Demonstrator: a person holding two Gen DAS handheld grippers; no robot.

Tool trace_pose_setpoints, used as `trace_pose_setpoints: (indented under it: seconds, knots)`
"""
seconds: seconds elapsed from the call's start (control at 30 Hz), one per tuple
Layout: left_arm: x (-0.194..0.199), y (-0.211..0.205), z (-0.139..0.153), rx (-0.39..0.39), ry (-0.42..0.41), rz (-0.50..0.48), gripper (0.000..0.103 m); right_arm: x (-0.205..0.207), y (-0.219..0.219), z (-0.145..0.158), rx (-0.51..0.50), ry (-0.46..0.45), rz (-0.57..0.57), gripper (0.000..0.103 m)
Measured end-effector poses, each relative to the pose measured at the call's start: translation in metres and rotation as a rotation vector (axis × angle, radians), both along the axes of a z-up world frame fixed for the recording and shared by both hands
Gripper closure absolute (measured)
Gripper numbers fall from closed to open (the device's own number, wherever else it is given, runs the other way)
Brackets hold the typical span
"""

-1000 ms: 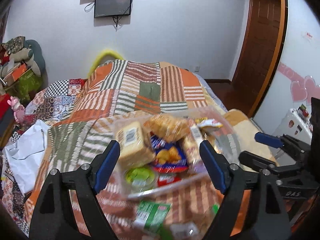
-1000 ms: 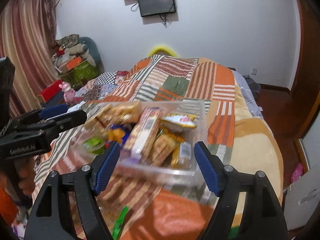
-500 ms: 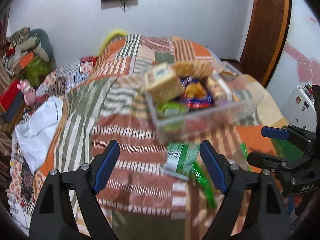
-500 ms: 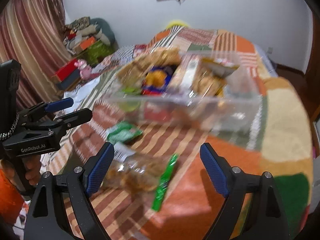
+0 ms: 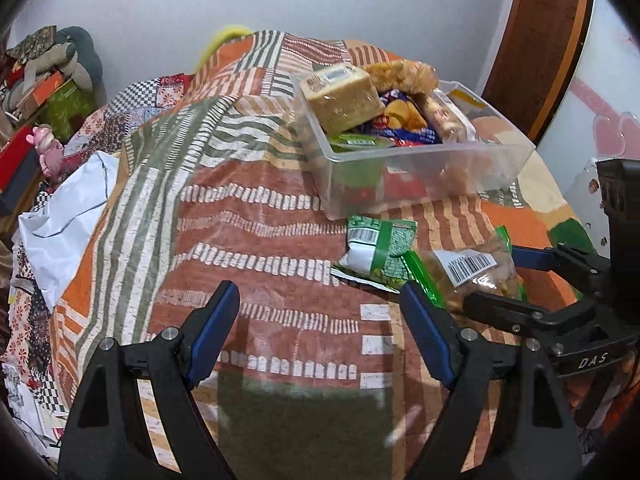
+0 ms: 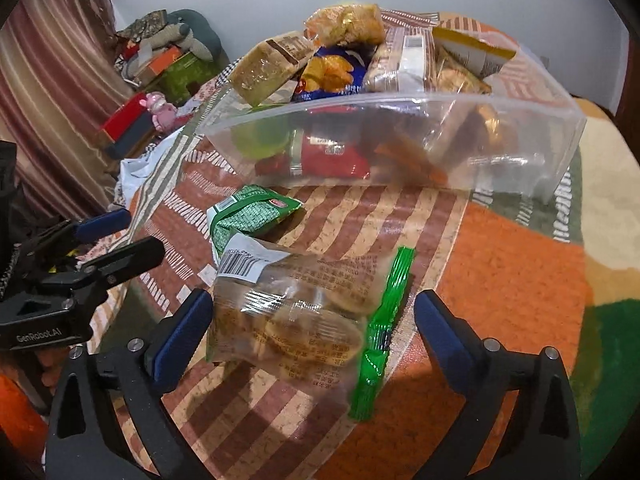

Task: Organize snacks
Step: 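Grasp the green-wrapped pack with the left while the right grasps the green-clipped bag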

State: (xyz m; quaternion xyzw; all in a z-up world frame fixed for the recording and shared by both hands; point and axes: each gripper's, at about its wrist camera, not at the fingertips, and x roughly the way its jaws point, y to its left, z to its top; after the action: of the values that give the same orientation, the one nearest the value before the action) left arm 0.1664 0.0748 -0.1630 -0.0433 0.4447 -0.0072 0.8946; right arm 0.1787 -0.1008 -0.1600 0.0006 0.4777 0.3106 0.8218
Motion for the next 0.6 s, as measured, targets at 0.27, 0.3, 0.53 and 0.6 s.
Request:
trace_pose_setpoints:
  seconds: [0.27, 0.3, 0.53, 0.6]
  knots:
    - [0.023, -0.018, -0.009, 0.007, 0.028, -0.038, 0.02, -0.004, -0.021, 0.004, 0.009, -0.038, 0.015, 0.029]
    - [0.027, -0.02, -0.011, 0.013, 0.032, -0.04, 0.02, -0.004, -0.024, 0.005, 0.009, -0.041, 0.011, 0.031]
    - [0.058, -0.029, -0.027, -0.008, 0.074, -0.043, 0.02, -0.002, -0.052, 0.012, 0.009, -0.067, -0.042, 0.039]
    - [0.063, -0.031, -0.03, -0.016, 0.082, -0.045, 0.024, 0.0, -0.057, 0.012, 0.012, -0.068, -0.052, 0.041]
